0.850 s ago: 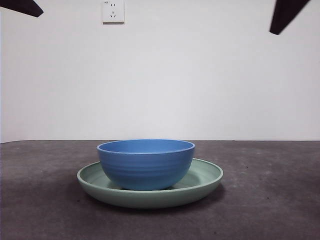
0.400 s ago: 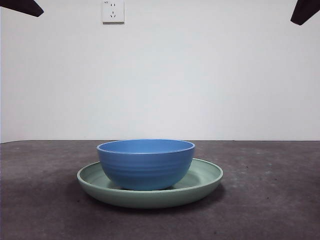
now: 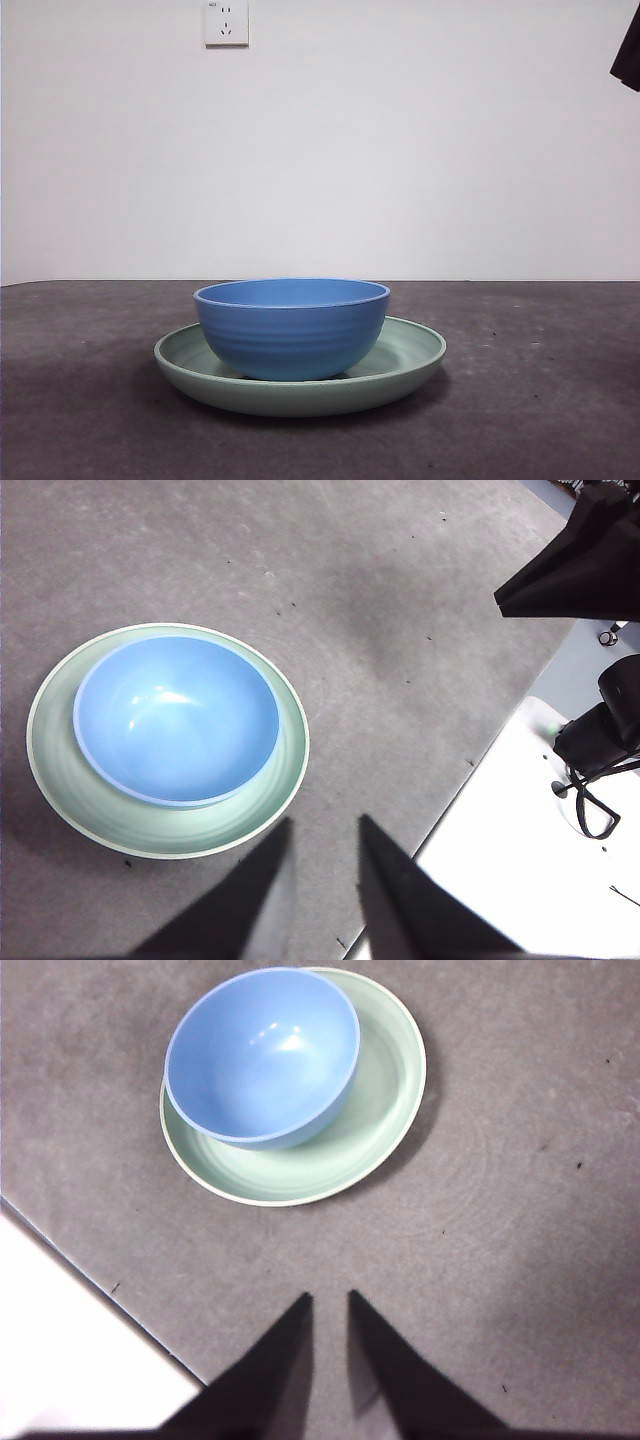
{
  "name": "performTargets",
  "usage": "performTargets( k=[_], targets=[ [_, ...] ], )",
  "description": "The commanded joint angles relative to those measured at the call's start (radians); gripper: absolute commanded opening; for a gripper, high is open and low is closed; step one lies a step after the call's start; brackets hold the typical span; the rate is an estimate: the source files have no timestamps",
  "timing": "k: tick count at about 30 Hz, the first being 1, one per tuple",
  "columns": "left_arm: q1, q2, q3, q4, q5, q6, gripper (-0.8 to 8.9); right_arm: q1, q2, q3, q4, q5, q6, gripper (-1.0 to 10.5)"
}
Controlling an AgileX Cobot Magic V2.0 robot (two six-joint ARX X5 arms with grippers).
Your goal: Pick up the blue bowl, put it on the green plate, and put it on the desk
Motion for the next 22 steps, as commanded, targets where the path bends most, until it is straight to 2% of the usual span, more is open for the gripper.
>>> performTargets(
  k=[1,14,17,22],
  targets=[
    [-0.006,0.005,0.011,0.013,0.005,-0.002,0.60,0.010,0.006,0.007,0.019,0.004,-0.008,0.2],
    [-0.007,0.000,0.007,0.014,0.005,-0.001,0.60,0.010,0.007,0.007,0.024,0.004,-0.008,0.2],
    [0.047,-0.032,-0.026,0.050,0.005,-0.001,0.60,0.010,0.007,0.007,0.024,0.004,-0.008,0.2],
    [0.250,-0.163,-0.239,0.291,0.041,0.013,0.60,0.010,0.004,0.008,0.024,0.004,-0.008,0.2]
  ],
)
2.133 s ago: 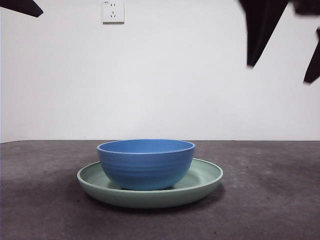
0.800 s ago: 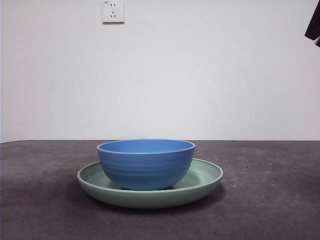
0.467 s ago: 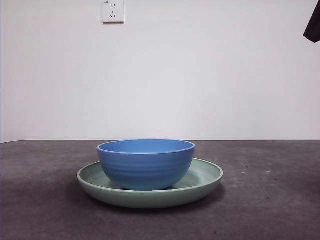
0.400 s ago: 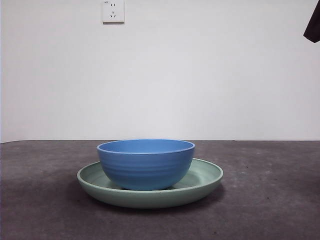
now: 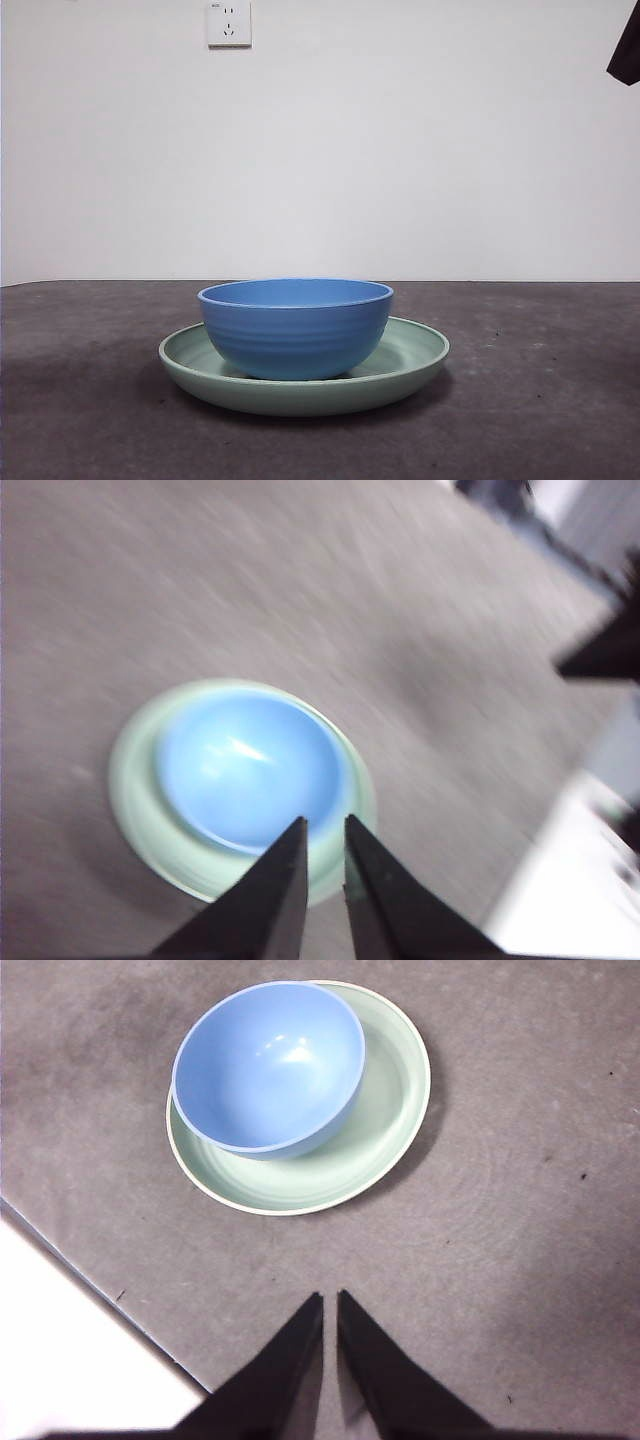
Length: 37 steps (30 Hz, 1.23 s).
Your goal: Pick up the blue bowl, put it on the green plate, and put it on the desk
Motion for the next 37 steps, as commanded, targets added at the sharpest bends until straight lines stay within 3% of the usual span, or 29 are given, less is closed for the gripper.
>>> performTargets(
  k=[1,6,12,14,22,37],
  targets=[
    [0.122,-0.056,-0.126,0.145,0.010,0.012,0.60,0.010,0.001,0.008,0.010,0.004,-0.008,0.2],
    [0.333,-0.200,-0.392,0.344,0.008,-0.006,0.60,0.010,-0.002,0.007,0.010,0.004,-0.008,0.2],
    [0.461,-0.415,-0.637,0.478,0.006,-0.032,0.60,0.010,-0.002,0.007,0.010,0.004,-0.008,0.2],
    [0.481,-0.461,-0.665,0.478,-0.015,-0.034,0.60,0.010,-0.002,0.007,0.010,0.004,-0.008,0.2],
    [0.500,-0.558,-0.706,0.441,-0.316,-0.034,0.60,0.010,-0.002,0.008,0.010,0.004,-0.008,0.2],
    [0.508,-0.628,-0.731,0.372,-0.333,0.007,0.60,0.010,-0.002,0.007,0.011,0.004,-0.008,0.2]
  ],
)
